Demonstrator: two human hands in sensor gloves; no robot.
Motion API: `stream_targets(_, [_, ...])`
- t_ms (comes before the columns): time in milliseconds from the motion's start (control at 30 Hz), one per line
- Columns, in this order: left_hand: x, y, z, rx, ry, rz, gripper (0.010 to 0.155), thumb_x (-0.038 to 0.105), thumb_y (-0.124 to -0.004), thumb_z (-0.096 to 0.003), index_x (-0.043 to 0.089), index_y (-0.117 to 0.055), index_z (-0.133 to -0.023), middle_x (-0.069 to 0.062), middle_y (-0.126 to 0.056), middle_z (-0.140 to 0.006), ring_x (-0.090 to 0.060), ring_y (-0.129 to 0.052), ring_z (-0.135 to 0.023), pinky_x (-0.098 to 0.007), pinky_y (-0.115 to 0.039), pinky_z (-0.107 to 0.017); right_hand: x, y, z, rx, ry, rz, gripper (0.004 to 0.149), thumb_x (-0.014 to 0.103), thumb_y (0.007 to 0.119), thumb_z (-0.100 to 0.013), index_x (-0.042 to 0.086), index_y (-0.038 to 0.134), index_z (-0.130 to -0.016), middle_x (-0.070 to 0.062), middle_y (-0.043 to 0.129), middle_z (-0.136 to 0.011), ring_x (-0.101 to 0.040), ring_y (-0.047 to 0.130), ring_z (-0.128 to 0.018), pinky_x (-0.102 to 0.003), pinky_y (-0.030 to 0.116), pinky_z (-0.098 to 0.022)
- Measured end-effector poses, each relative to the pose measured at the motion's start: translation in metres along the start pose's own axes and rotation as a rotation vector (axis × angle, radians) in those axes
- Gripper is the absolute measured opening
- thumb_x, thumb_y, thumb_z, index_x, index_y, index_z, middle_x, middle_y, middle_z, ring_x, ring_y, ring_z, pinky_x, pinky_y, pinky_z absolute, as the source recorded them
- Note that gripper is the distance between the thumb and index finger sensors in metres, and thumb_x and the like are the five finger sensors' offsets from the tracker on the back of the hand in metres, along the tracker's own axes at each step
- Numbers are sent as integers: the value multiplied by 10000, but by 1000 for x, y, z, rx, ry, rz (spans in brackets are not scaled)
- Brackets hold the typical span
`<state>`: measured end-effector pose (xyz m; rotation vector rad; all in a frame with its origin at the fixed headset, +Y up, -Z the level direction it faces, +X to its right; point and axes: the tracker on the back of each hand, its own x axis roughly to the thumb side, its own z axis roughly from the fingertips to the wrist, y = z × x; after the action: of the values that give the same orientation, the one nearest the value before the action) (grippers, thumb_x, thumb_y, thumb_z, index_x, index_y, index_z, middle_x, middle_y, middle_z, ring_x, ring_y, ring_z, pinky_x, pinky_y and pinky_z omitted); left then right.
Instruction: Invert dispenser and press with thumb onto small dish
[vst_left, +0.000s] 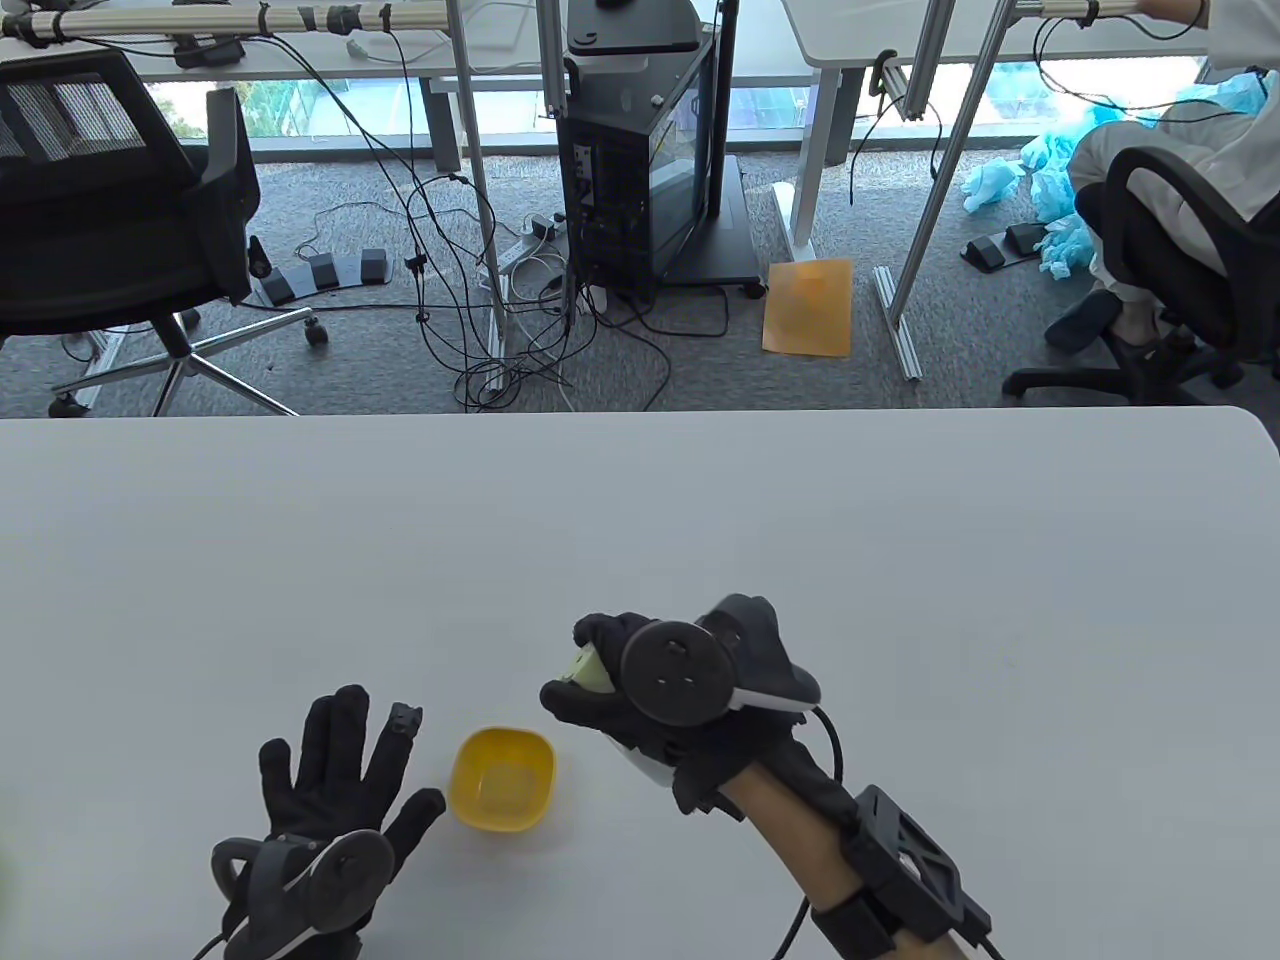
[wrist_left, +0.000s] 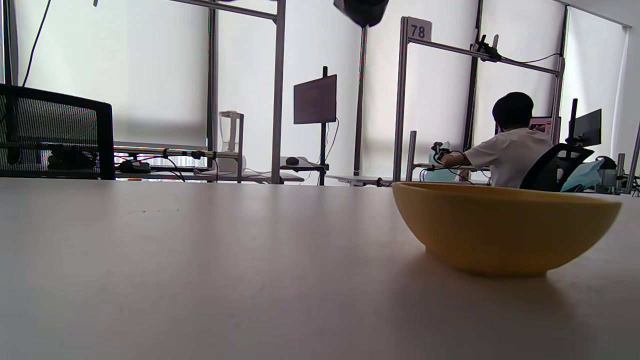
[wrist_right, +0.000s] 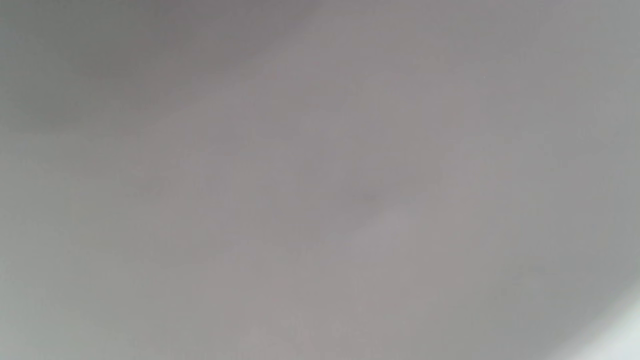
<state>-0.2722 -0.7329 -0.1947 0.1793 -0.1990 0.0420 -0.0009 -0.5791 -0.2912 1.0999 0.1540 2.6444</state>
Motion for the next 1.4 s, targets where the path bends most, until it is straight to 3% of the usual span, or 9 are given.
stream_targets(200, [-4, 3, 1, 14, 11, 9, 758, 688, -403, -562, 301, -429, -1214, -226, -363, -1269, -487, -428, -1163, -771, -386, -721, 20, 11, -45, 353, 98, 19, 786, 543, 752, -600, -160, 757, -951, -360, 891, -745, -409, 1038, -498, -527, 881, -322])
stream_targets(333, [-5, 4, 1, 16, 14, 14, 758, 688, -402, -563, 301, -429, -1214, -229, -363, -1269, -489, -427, -1162, -771, -386, -721, 25, 31, -73, 599, 177, -1, 796, 525, 763, -606, -193, 753, -949, -387, 885, -739, -431, 1032, -492, -545, 873, -317])
stream_targets(567, [-6, 5, 1, 15, 13, 19, 758, 688, -403, -563, 301, -428, -1214, -228, -362, -1269, -489, -429, -1162, -770, -386, -721, 23, 72, -109, 797, 254, 11, 803, 500, 784, -607, -236, 783, -926, -416, 916, -704, -452, 1051, -453, -556, 886, -283])
stream_targets(767, [-7, 5, 0, 6, 14, 30, 757, 689, -403, -563, 304, -427, -1214, -226, -357, -1271, -486, -426, -1164, -771, -383, -722, 17, 127, -131, 971, 331, 63, 810, 504, 823, -582, -248, 858, -880, -417, 982, -642, -448, 1088, -389, -550, 914, -227])
stream_targets(933, [-7, 5, 0, 8, 11, 35, 758, 689, -402, -563, 302, -428, -1215, -226, -359, -1270, -489, -426, -1163, -771, -384, -721, 21, 150, -136, 997, 304, 78, 807, 509, 840, -568, -239, 895, -867, -410, 1010, -620, -449, 1100, -365, -553, 921, -209])
stream_targets(1200, [-6, 4, 0, 1, 10, 30, 758, 689, -401, -564, 301, -430, -1214, -226, -359, -1271, -489, -427, -1162, -772, -384, -720, 26, 146, -134, 984, 293, 111, 800, 520, 835, -568, -219, 895, -871, -393, 1005, -626, -441, 1093, -377, -554, 912, -224])
stream_targets(1400, [-6, 5, 1, 4, 8, 33, 758, 688, -402, -564, 300, -430, -1214, -226, -360, -1270, -488, -427, -1162, -771, -385, -720, 26, 141, -130, 933, 269, 153, 804, 541, 806, -573, -184, 813, -922, -377, 930, -715, -449, 1042, -482, -563, 877, -306])
